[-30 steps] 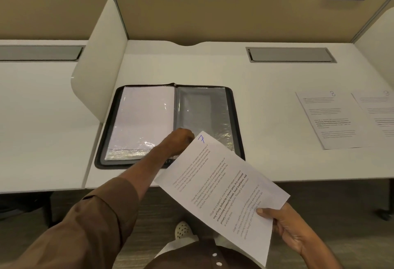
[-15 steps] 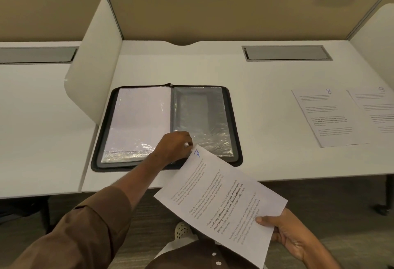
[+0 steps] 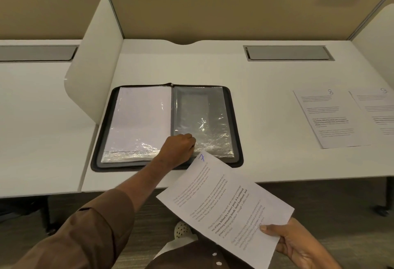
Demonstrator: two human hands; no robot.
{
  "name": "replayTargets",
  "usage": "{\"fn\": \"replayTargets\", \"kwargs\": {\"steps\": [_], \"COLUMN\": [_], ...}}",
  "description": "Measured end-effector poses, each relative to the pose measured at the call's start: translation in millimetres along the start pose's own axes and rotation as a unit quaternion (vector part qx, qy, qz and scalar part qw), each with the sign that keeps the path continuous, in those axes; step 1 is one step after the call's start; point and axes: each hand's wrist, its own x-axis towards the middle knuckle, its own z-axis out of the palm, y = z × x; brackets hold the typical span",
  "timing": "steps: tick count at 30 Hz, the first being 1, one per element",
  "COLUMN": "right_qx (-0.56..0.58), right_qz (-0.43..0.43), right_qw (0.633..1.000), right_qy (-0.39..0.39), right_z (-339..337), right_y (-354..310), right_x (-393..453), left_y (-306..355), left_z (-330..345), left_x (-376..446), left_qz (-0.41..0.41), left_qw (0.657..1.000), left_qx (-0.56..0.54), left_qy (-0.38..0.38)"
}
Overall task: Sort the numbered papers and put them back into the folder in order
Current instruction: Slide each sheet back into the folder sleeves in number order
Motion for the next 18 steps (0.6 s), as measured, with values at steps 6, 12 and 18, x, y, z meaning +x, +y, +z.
{"fn": "replayTargets", "kwargs": {"steps": [6, 12, 18], "right_qx": [-0.005, 0.037, 0.078], "right_qz": [0.009, -0.032, -0.085], "right_qw": [1.000, 0.997, 0.987], "right_qy": [0.016, 0.065, 0.108], "right_z": [2, 4, 24], "right_y": [-6, -3, 9], "right_x": [-3, -5, -2], "left_y": [1, 4, 8], "left_z": [3, 8, 9], "left_x": [1, -3, -3], "left_qz": [-0.025, -0.029, -0.047], "left_qw": [0.999, 0.999, 0.999], "left_qx": [-0.016, -0.022, -0.025], "left_qy": [-0.017, -0.004, 0.010]}}
